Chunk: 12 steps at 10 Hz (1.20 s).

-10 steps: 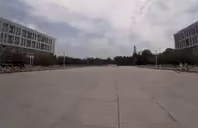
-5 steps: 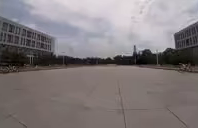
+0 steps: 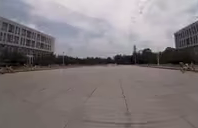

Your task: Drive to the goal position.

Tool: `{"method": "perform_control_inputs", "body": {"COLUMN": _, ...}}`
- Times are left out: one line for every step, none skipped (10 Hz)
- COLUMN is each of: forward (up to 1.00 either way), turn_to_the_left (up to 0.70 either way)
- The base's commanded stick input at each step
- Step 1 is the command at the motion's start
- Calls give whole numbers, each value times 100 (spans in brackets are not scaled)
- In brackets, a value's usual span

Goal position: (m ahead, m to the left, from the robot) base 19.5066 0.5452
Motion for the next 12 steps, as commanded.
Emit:
{"method": "perform_control_inputs", "body": {"forward": 70, "turn_to_the_left": 0}}
{"method": "perform_control_inputs", "body": {"forward": 70, "turn_to_the_left": 0}}
{"method": "perform_control_inputs", "body": {"forward": 70, "turn_to_the_left": 0}}
{"method": "perform_control_inputs", "body": {"forward": 70, "turn_to_the_left": 0}}
{"method": "perform_control_inputs", "body": {"forward": 70, "turn_to_the_left": 0}}
{"method": "perform_control_inputs", "body": {"forward": 70, "turn_to_the_left": -8}}
{"method": "perform_control_inputs", "body": {"forward": 70, "turn_to_the_left": -26}}
{"method": "perform_control_inputs", "body": {"forward": 70, "turn_to_the_left": -35}}
{"method": "perform_control_inputs", "body": {"forward": 70, "turn_to_the_left": -35}}
{"method": "perform_control_inputs", "body": {"forward": 70, "turn_to_the_left": 0}}
{"method": "perform_control_inputs", "body": {"forward": 70, "turn_to_the_left": 0}}
{"method": "perform_control_inputs", "body": {"forward": 70, "turn_to_the_left": 0}}
